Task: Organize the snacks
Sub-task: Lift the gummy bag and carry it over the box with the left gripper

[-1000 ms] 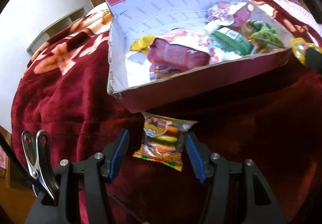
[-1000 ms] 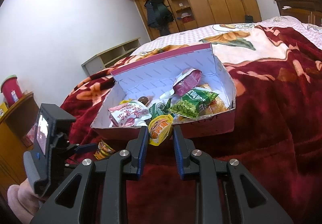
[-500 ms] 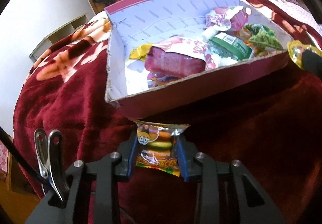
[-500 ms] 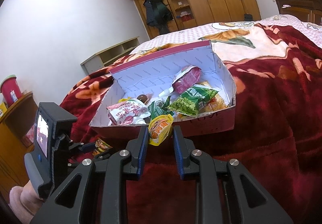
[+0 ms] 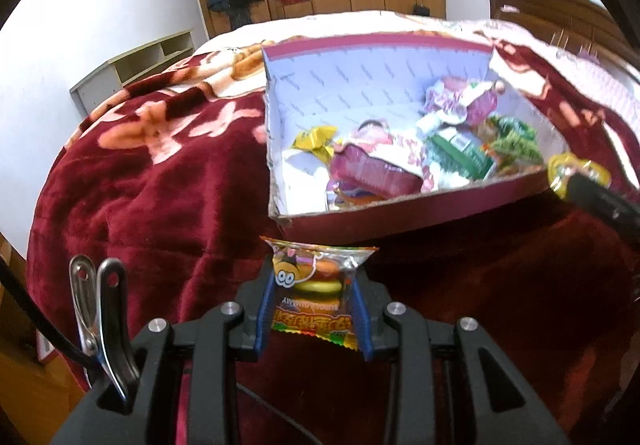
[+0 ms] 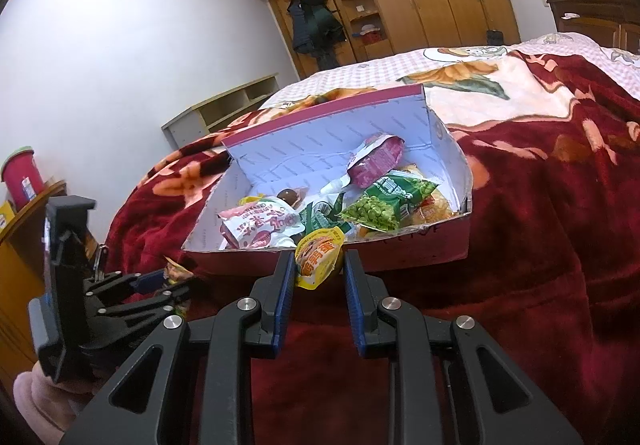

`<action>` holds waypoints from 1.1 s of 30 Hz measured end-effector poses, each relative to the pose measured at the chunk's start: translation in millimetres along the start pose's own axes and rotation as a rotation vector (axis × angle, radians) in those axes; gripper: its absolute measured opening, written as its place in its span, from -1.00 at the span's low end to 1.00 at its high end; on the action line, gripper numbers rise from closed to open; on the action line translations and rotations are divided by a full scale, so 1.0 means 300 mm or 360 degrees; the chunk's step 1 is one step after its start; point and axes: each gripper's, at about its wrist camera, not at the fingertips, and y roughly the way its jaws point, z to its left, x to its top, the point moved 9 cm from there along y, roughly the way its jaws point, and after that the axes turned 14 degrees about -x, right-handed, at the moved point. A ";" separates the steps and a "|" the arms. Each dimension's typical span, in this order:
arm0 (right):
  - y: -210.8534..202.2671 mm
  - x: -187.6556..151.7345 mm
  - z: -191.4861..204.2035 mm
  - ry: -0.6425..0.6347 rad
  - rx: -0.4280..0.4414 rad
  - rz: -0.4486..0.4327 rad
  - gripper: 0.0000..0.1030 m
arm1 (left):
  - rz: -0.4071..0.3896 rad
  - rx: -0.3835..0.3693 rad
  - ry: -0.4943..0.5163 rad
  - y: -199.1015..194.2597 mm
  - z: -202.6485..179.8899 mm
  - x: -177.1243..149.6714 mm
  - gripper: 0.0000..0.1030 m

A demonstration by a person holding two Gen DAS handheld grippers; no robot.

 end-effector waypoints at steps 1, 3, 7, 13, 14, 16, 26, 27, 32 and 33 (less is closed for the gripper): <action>0.000 0.000 0.000 -0.0001 0.0000 0.0000 -0.50 | -0.0012 -0.0015 -0.0012 -0.008 0.000 0.002 -0.33; -0.002 0.000 0.006 -0.0007 0.0000 -0.0001 -0.50 | -0.0035 -0.0054 -0.0045 -0.027 0.001 0.007 -0.33; -0.005 0.000 0.017 -0.0015 0.0003 -0.0003 -0.50 | -0.0099 -0.0081 -0.0064 -0.070 -0.002 0.024 -0.33; -0.005 0.001 0.025 -0.0023 0.0006 -0.0002 -0.50 | -0.0190 -0.0135 -0.0080 -0.127 -0.017 0.062 -0.33; -0.005 0.002 0.026 -0.0025 0.0006 -0.0003 -0.50 | -0.0203 -0.0140 -0.0077 -0.132 -0.020 0.073 -0.33; -0.005 0.004 0.029 -0.0028 0.0006 -0.0005 -0.50 | -0.0218 -0.0143 -0.0076 -0.136 -0.025 0.085 -0.33; 0.011 0.018 0.035 -0.0052 -0.0001 -0.0001 -0.50 | -0.0282 -0.0073 -0.0116 -0.101 -0.044 0.201 -0.33; 0.012 0.020 0.034 -0.0055 -0.0004 0.0000 -0.50 | -0.0283 -0.0066 -0.0117 -0.094 -0.046 0.210 -0.33; 0.019 0.039 0.023 -0.0070 -0.0035 -0.0006 -0.50 | -0.0305 -0.0019 -0.0078 -0.068 -0.073 0.264 -0.33; 0.022 0.043 0.021 -0.0069 -0.0038 -0.0005 -0.50 | -0.0312 -0.0007 -0.0069 -0.065 -0.077 0.274 -0.33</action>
